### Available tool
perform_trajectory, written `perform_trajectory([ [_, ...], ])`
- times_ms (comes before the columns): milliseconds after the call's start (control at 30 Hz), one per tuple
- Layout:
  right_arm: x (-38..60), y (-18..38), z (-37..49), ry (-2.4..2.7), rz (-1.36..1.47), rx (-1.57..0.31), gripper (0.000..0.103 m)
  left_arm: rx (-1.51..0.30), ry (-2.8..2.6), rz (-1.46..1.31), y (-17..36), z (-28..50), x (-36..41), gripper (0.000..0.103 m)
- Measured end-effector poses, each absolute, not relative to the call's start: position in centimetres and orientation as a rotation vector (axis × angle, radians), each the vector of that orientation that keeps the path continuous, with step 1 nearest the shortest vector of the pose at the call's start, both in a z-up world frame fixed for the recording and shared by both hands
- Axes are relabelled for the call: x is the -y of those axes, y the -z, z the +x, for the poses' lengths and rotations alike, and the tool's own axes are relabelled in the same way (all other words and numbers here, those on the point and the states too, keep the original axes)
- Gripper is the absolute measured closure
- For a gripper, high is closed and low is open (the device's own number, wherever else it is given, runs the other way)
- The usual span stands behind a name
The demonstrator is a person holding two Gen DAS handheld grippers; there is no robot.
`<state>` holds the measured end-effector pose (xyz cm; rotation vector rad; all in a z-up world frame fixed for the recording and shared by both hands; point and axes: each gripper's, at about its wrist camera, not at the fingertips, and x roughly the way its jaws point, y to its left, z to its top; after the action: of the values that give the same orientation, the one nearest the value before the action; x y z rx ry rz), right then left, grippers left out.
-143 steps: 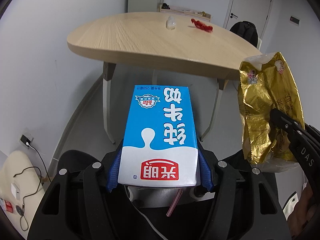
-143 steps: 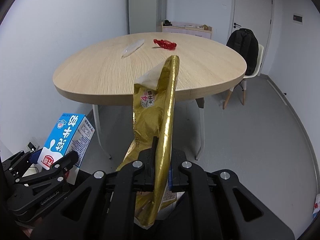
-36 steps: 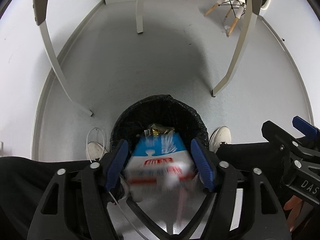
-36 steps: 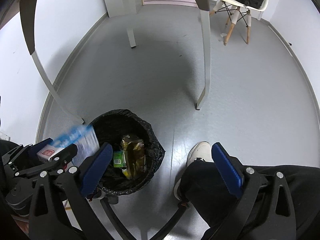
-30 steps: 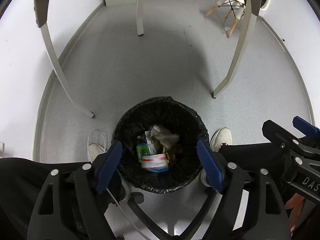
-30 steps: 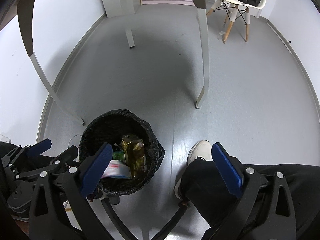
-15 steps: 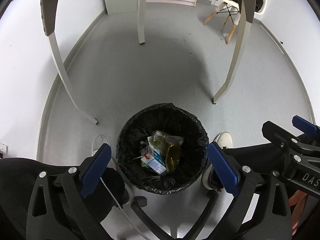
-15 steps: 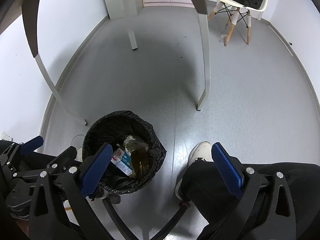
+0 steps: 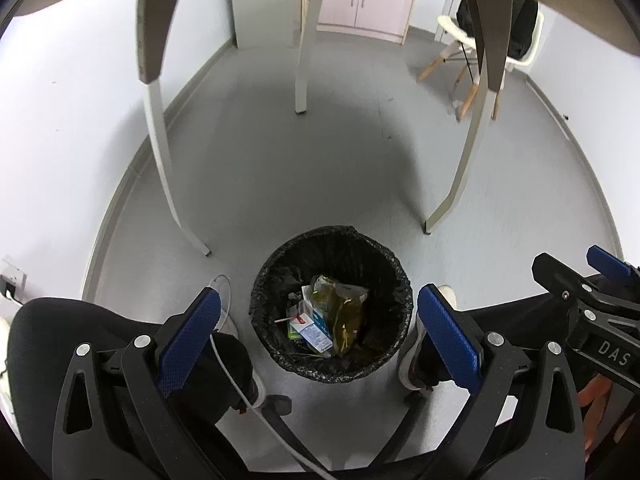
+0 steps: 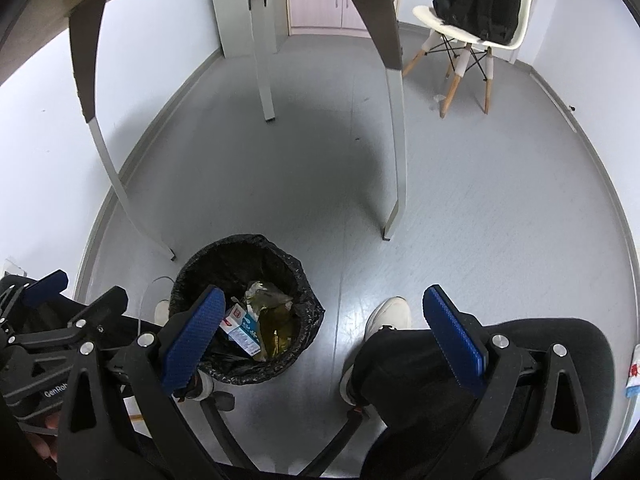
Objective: Collect trash
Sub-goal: 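Raise both tools from the bin back toward the table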
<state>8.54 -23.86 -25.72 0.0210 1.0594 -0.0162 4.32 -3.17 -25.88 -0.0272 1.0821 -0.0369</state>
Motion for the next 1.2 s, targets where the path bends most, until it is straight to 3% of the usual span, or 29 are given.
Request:
perform_trajectory([
  [1200, 23.6, 9.6, -0.4, -0.011, -0.031, -0.766, 0.008, -0.811, 0.023, -0.067, 9.8, -3.7, 1.7, 0.006],
])
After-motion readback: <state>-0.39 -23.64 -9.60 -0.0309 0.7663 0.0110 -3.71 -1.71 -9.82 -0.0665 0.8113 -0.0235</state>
